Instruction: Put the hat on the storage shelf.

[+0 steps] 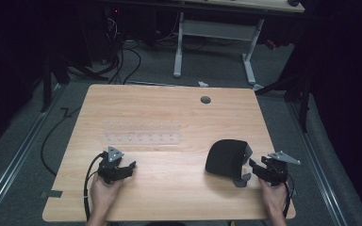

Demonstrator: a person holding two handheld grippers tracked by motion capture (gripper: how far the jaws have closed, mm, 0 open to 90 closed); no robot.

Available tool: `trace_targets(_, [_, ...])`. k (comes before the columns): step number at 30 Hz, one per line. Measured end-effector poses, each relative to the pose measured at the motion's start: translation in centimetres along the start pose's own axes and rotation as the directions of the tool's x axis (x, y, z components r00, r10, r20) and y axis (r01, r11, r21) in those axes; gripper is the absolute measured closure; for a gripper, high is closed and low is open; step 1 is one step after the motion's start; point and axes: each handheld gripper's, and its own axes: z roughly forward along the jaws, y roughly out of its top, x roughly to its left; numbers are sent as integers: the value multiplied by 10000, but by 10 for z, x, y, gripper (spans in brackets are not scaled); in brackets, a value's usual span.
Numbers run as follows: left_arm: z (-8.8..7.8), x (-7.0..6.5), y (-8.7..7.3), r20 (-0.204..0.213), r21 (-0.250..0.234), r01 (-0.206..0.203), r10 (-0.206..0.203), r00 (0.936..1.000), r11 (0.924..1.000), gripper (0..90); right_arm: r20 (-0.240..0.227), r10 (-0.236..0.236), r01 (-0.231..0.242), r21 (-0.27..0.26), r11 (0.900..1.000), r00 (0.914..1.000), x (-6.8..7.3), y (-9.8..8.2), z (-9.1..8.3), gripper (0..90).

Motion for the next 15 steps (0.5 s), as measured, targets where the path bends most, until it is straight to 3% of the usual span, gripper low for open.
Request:
trace_targets(11, [0, 0, 0, 1, 5, -5, 5, 10000, 10000, 326, -804, 140, -194, -661, 9976, 9967, 2, 0, -23, 387])
trace_targets(15, [0, 0, 0, 8, 10, -6, 6, 10000, 10000, 325, -1050, 39, -114, -716, 9974, 9945, 5, 8, -23, 364])
